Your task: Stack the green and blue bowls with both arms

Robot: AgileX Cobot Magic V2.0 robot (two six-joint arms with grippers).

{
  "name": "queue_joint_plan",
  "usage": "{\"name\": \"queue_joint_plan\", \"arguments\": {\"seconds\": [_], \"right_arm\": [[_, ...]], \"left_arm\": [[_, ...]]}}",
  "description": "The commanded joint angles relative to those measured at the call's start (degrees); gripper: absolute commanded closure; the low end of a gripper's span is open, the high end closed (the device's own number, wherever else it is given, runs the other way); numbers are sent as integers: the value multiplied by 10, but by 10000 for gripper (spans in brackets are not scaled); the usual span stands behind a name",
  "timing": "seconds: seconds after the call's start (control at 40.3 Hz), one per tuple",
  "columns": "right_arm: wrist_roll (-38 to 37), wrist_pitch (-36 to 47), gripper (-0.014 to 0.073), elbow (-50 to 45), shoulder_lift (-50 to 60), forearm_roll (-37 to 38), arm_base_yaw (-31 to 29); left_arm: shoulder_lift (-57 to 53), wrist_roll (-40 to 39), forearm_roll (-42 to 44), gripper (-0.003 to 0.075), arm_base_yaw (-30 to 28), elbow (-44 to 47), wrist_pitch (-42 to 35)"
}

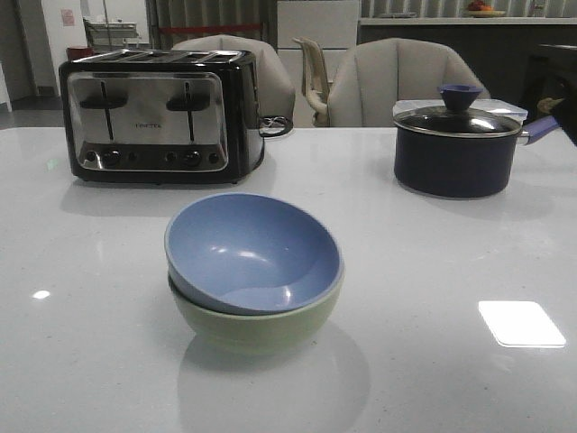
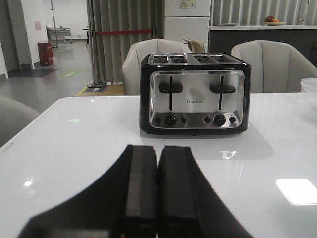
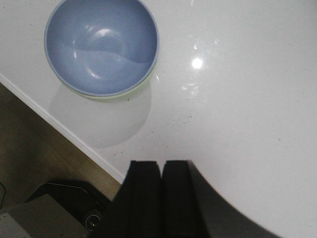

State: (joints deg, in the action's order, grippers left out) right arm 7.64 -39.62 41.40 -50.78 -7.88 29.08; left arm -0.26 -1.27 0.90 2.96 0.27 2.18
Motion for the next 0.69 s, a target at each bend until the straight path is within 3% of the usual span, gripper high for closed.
{"name": "queue_joint_plan", "arguments": {"seconds": [0.0, 0.273, 0.67], "right_arm": [[4, 31, 559, 18, 8, 3, 0], [8, 55, 559, -10, 33, 26, -22], [8, 319, 559, -279, 362, 38, -240]], "left_arm": [[-12, -5, 1, 619, 4, 12, -51], [-12, -5, 1, 619, 4, 12, -51], [-12, -5, 1, 619, 4, 12, -51]]}}
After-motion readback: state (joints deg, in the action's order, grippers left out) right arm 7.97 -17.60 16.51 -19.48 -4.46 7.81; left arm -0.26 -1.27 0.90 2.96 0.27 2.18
